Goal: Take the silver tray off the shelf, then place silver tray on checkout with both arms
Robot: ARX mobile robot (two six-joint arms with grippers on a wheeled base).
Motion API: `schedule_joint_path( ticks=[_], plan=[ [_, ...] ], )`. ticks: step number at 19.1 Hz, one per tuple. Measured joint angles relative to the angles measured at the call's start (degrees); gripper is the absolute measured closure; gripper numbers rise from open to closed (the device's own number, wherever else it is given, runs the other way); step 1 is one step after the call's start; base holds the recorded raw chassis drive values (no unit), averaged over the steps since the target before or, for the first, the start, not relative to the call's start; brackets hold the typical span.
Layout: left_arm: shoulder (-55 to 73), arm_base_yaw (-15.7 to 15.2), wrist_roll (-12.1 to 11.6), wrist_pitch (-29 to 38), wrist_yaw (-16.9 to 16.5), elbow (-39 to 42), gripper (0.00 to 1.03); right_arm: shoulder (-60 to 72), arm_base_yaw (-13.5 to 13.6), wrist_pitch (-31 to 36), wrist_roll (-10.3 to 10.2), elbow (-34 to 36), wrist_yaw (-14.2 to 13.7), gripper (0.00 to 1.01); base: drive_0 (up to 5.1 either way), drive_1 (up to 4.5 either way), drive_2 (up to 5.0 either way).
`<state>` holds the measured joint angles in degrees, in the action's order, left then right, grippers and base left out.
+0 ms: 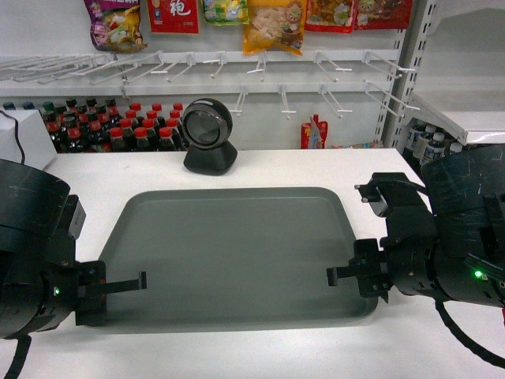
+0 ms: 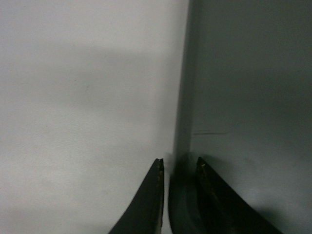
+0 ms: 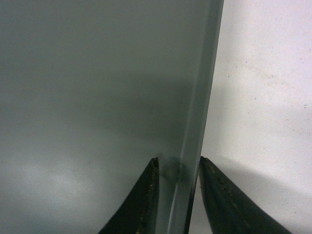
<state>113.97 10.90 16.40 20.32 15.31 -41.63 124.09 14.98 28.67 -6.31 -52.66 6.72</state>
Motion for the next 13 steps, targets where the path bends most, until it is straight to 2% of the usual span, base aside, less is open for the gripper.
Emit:
schedule_joint_path(
  ticks=[2, 3, 4, 5, 6, 7, 8, 9, 11, 13],
  plan=[
    [-2.2, 1.4, -0.4, 3.5, 0.5, 2.0, 0.66, -2.0, -0.4, 6.6, 1.2, 3.6, -0.7, 0.61, 0.0, 0.0, 0.0],
    [-5.8, 2.2, -1.8, 7.6, 1.8, 4.6, 0.57, -4.3, -0.6, 12.0, 2.5, 6.5, -3.6, 0.53, 0.0, 0.0, 0.0],
    [-9.7, 3.1, -5.2, 16.9, 4.3, 7.9, 0.52, -5.0, -0.8, 25.7, 3.7, 10.4, -10.4, 0.6, 0.0, 0.0, 0.0],
    [-12.9, 2.7, -8.2, 30.9, 0.6, 11.6, 0.6, -6.7, -1.6, 34.2, 4.5, 14.4, -15.7, 0.7, 0.0, 0.0, 0.0],
    [-15.4, 1.9, -11.3, 41.0, -2.3, 15.6, 0.69, -9.1, -2.5, 40.2, 4.9, 19.3, -17.6, 0.79, 0.0, 0.0, 0.0],
    [-17.4, 0.4, -13.3, 48.1, -4.1, 20.3, 0.8, -12.3, -4.2, 44.3, 5.1, 24.4, -17.7, 0.9, 0.0, 0.0, 0.0],
    [-19.4, -0.9, -14.1, 52.1, -5.0, 24.2, 0.91, -16.0, -5.5, 44.9, 5.6, 27.8, -17.5, 1.0, 0.0, 0.0, 0.0],
    [-23.2, -2.1, -14.8, 53.1, -5.7, 26.7, 1.03, -20.2, -6.0, 45.1, 5.8, 31.5, -16.2, 0.99, 0.0, 0.0, 0.0],
    [-30.6, -3.5, -15.4, 51.6, -7.8, 30.6, 1.02, -26.9, -7.1, 45.0, 5.9, 37.4, -14.0, 0.99, 0.0, 0.0, 0.0],
    [-36.7, -4.9, -15.4, 47.4, -9.2, 34.1, 1.02, -34.2, -9.2, 45.0, 5.9, 41.9, -13.2, 0.99, 0.0, 0.0, 0.0]
  ],
)
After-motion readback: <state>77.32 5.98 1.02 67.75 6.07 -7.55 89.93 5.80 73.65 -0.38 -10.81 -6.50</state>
